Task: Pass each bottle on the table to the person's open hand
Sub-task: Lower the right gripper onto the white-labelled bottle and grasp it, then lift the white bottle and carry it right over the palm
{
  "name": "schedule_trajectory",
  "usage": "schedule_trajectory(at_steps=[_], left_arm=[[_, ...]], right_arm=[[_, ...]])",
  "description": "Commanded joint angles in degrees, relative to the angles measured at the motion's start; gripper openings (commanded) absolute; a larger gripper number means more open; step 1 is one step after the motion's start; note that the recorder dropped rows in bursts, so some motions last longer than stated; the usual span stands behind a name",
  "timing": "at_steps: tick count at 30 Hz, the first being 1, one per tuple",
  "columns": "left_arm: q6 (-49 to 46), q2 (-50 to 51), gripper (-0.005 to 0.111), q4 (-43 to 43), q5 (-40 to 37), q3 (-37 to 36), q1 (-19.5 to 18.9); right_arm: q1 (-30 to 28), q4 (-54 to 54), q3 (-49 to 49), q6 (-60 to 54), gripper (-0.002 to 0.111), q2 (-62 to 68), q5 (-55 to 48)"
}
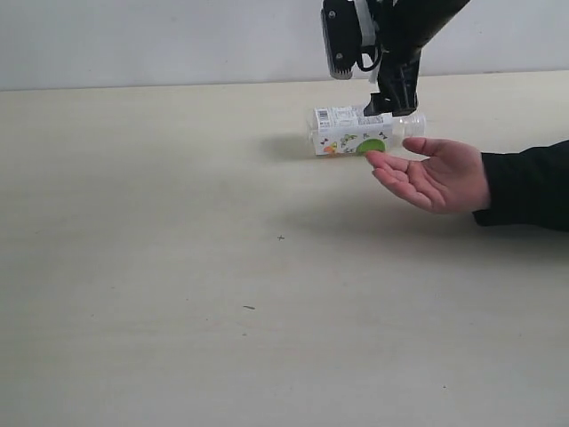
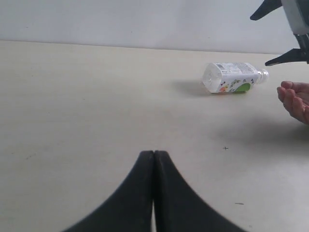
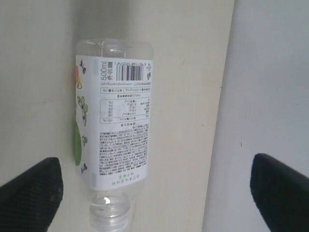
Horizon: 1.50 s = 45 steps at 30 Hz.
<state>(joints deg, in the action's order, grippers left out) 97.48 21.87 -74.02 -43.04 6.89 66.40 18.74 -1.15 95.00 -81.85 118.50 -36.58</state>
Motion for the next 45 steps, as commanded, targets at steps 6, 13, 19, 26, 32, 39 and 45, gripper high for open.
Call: schedule_trajectory(at_steps=[6, 13, 19, 26, 32, 39, 45], left_arm=[[0.0, -0.4, 0.0, -0.2, -0.1, -0.2, -0.1], [0.0, -0.4, 0.0, -0.2, -0.1, -0.2, -0.1], [0.0, -0.4, 0.0, -0.2, -0.1, -0.2, -0.1], [0.0, -0.4, 0.0, -0.2, -0.1, -0.2, -0.1], [0.0, -0.4, 0.0, -0.2, -0.1, -0.2, -0.1], [0.0, -0.4, 0.0, -0.2, -0.1, -0.2, -0.1], [0.0, -0.4, 0.0, -0.2, -0.1, -0.2, -0.1]], right_arm=[[-0.1, -0.4, 0.3, -0.6, 0.105, 4.6, 7.3], [-0.1, -0.4, 0.3, -0.6, 0.105, 7.5, 8.0], [-0.1, -0.9, 2.8, 1.4, 0.102, 8.3, 1.6], [-0.1, 1.5, 12.8, 7.9, 0.092, 11.4, -12.6], [-0.1, 1.5, 17.8, 8.0, 0.092, 14.2, -13.7], [-0.1, 1.8, 21.4, 7.5, 0.092, 19.9, -12.4], [-0.1, 3.5, 21.4, 6.9, 0.092, 22.4, -9.6]])
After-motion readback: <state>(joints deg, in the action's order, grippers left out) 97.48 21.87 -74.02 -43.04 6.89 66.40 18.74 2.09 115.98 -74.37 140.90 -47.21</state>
